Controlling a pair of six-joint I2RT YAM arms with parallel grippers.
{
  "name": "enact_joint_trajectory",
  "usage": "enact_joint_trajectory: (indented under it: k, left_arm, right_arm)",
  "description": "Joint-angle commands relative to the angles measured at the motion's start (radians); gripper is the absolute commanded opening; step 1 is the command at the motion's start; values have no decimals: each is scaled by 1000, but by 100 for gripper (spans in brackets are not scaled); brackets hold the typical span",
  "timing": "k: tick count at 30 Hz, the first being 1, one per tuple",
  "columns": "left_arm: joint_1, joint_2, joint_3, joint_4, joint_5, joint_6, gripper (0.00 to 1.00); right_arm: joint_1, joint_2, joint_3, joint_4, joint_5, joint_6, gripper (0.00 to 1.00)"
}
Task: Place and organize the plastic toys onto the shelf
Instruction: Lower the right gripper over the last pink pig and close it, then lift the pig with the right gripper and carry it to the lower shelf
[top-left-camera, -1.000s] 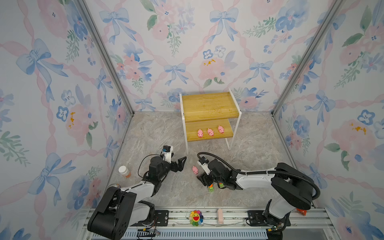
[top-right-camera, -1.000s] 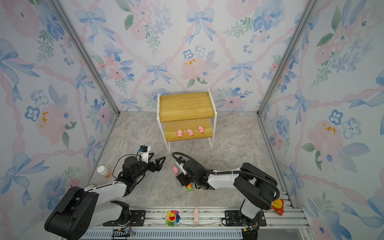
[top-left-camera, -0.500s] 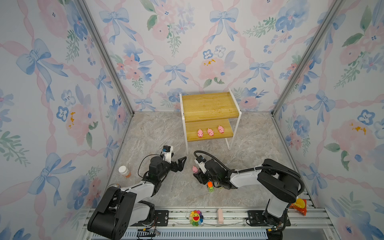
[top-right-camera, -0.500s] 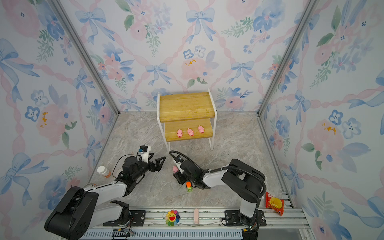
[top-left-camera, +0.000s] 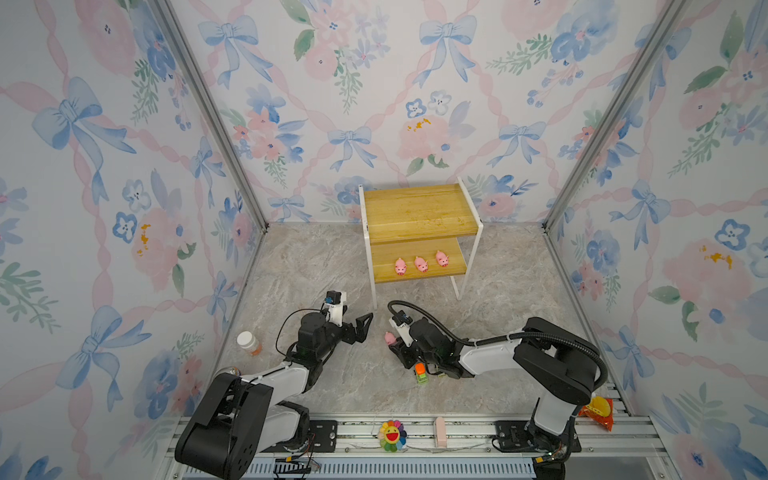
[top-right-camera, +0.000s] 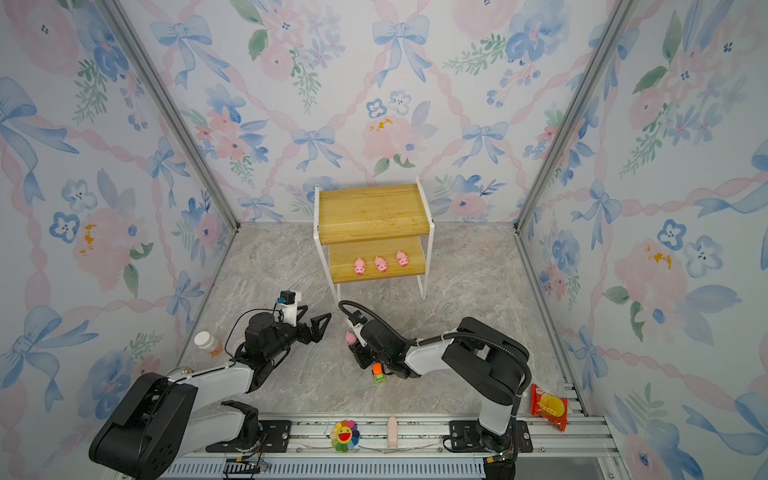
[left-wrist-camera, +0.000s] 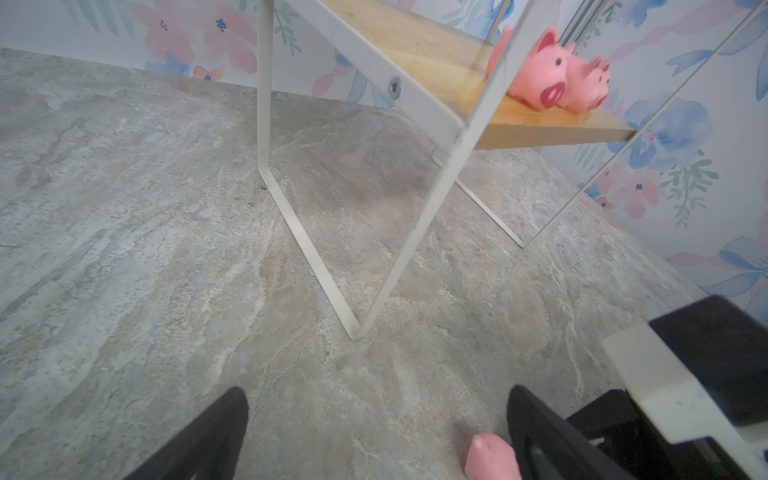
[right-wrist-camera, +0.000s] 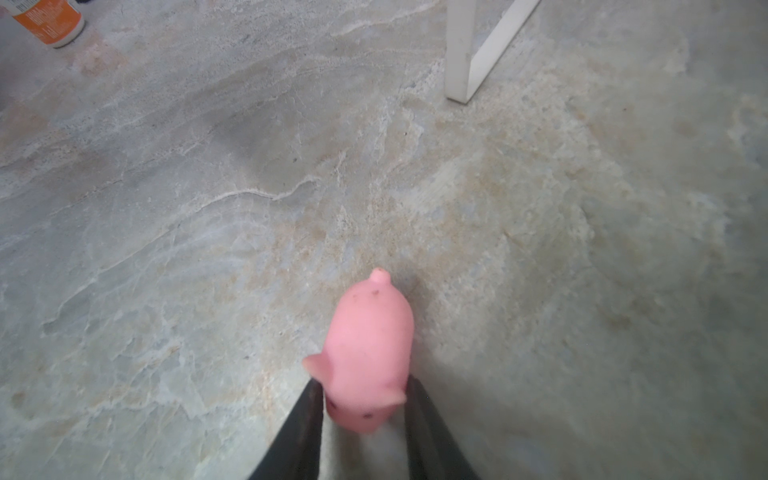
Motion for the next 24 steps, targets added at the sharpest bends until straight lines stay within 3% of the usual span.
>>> enact_joint_trajectory:
  k: [1,12,24]
  left_arm:
    - [-4,-11,-4,-1,6,8,98]
    - [-3,-11,-5,-1,8,8,98]
    - [-4,-9,-5,-1,8,8,98]
  right_arm:
    - [-7,22,13,11,13,6,34]
    - [-12,63,46,21,1,3,40]
    - [-21,61,29,45,7,9,28]
